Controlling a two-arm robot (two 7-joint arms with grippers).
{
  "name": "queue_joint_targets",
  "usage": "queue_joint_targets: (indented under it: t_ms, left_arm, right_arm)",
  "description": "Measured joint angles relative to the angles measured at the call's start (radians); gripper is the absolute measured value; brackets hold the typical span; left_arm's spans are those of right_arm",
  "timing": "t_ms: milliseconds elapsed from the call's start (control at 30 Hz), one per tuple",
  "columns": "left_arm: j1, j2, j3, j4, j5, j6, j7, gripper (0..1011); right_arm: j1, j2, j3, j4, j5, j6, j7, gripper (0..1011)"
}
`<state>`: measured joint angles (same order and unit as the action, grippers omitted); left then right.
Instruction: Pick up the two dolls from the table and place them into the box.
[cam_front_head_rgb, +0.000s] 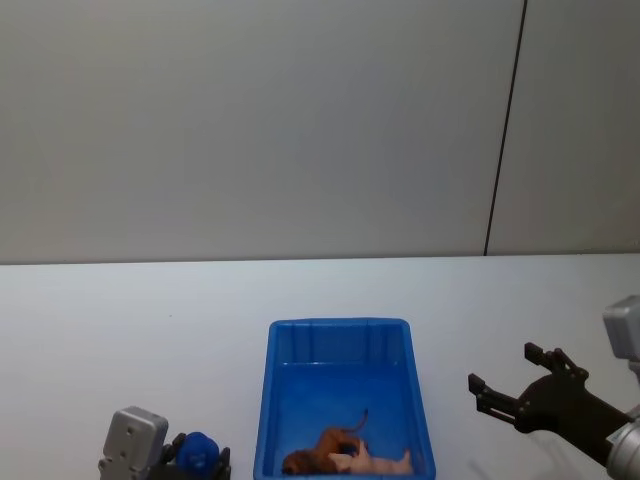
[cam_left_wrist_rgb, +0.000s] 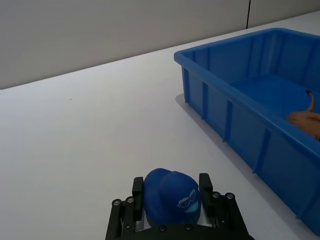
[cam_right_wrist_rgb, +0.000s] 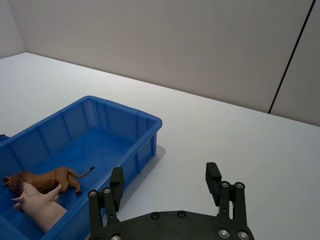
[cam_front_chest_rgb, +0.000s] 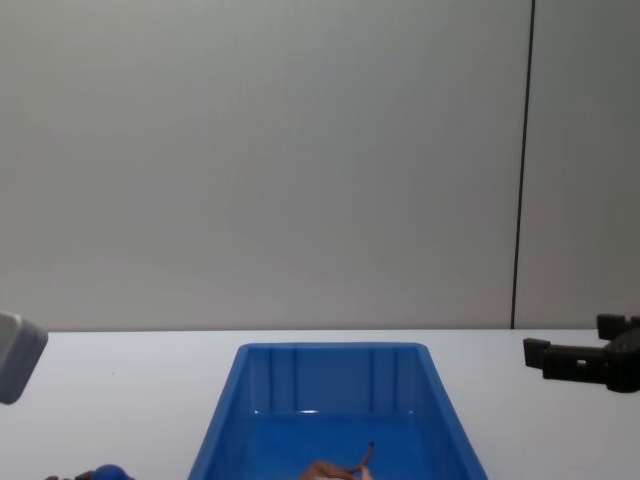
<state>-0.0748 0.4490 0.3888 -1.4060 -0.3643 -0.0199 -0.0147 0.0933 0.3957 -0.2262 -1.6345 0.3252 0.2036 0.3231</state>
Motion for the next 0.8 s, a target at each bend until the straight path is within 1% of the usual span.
queue_joint_targets:
  t_ms: [33, 67, 133, 367, 567, 600, 667, 800]
  left_arm:
    - [-0.002, -0.001, -0.001, 0.002, 0.002, 0.001, -0.002, 681]
    - [-0.006, -0.001, -0.004, 0.005, 0.006, 0.002, -0.007, 632]
    - [-0.011, -0.002, -0.007, 0.006, 0.013, 0.005, -0.012, 572]
    - [-0.026, 0.002, -0.02, -0.011, 0.044, 0.009, -0.022, 522]
    - [-0.054, 0.004, -0.036, -0.049, 0.09, 0.012, -0.037, 484]
    - [-0.062, 0.002, -0.038, -0.055, 0.102, 0.011, -0.043, 482]
    - [-0.068, 0.001, -0.039, -0.058, 0.107, 0.011, -0.047, 465]
    - [-0.097, -0.013, -0.04, -0.071, 0.141, 0.006, -0.076, 443]
  right_arm:
    - [0.0, 0.0, 0.0, 0.0, 0.0, 0.0, 0.0, 1001]
    - [0.0, 0.0, 0.0, 0.0, 0.0, 0.0, 0.0, 1001]
    - [0.0, 0.0, 0.0, 0.0, 0.0, 0.0, 0.0, 1001]
    - [0.0, 0.0, 0.0, 0.0, 0.0, 0.0, 0.0, 1001]
    - [0.0, 0.0, 0.0, 0.0, 0.0, 0.0, 0.0, 1001]
    - [0.0, 0.0, 0.0, 0.0, 0.0, 0.0, 0.0, 1001]
    - [0.0, 0.0, 0.0, 0.0, 0.0, 0.0, 0.0, 1001]
    - [0.0, 0.0, 0.0, 0.0, 0.0, 0.0, 0.0, 1001]
